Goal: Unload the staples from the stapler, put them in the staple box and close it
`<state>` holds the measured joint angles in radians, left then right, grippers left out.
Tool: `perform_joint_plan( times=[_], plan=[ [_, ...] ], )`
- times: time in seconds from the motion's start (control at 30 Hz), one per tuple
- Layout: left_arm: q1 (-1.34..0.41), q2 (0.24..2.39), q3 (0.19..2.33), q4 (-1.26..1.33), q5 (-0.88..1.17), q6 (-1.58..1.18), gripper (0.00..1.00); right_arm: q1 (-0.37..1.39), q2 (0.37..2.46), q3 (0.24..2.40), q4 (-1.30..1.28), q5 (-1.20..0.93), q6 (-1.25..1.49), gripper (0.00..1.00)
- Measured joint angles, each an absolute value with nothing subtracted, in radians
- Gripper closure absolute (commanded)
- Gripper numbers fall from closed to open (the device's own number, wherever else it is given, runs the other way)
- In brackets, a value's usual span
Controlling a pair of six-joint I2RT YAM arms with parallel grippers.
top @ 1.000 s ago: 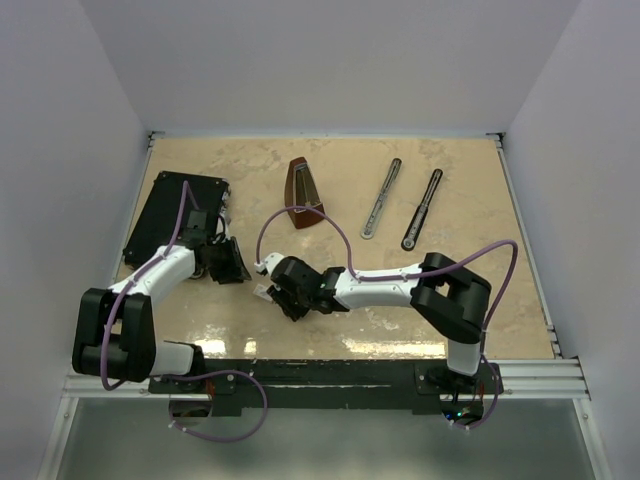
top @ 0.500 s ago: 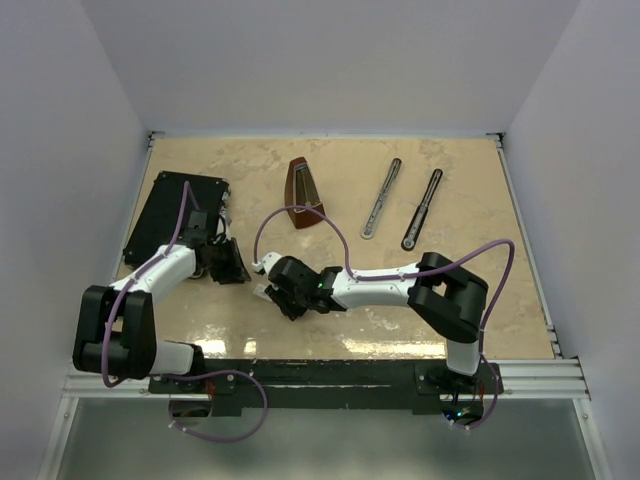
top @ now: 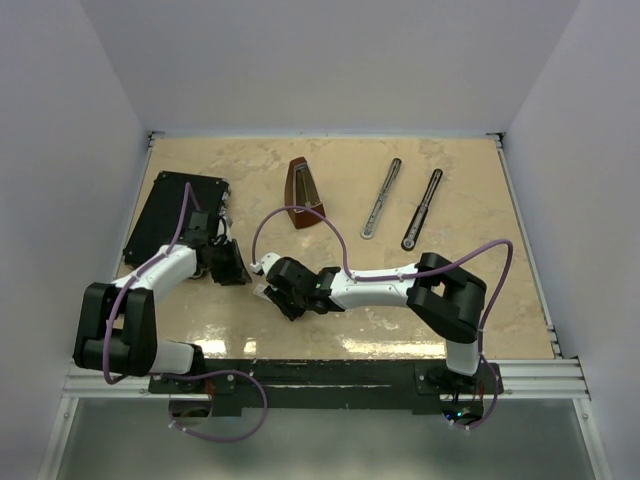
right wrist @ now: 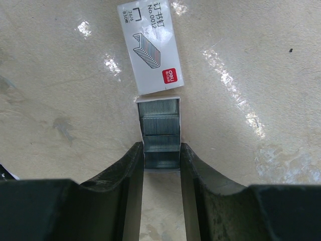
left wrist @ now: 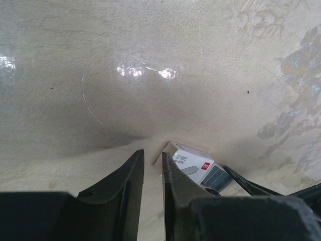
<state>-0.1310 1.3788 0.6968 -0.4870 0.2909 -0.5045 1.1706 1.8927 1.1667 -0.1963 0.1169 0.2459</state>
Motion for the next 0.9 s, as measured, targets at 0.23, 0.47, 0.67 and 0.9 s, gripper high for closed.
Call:
perform_joint_plan(
  times=[0.23,0.47,0.67,0.9],
  plan=[
    [-0.131,1.381,0.694,-0.487,0.296,-0.505,0.75,1.172,1.893,1.167,-0.197,0.123,0.246,0.71],
    [-0.131,1.381,0.693,-0.487,0.302,-0.505,0.75,1.172,1.895,1.174,-0.206,0.134,0.246,0.71],
    [-0.131,1.381,0.693,-0.487,0.305,-0.505,0.75,1.172,1.906,1.195,-0.225,0.151,0.246,0.71],
    [-0.131,1.381,0.693,-0.487,0.311,-0.504,0.75,1.172,1.911,1.204,-0.231,0.160,0.246,0.71]
  ],
)
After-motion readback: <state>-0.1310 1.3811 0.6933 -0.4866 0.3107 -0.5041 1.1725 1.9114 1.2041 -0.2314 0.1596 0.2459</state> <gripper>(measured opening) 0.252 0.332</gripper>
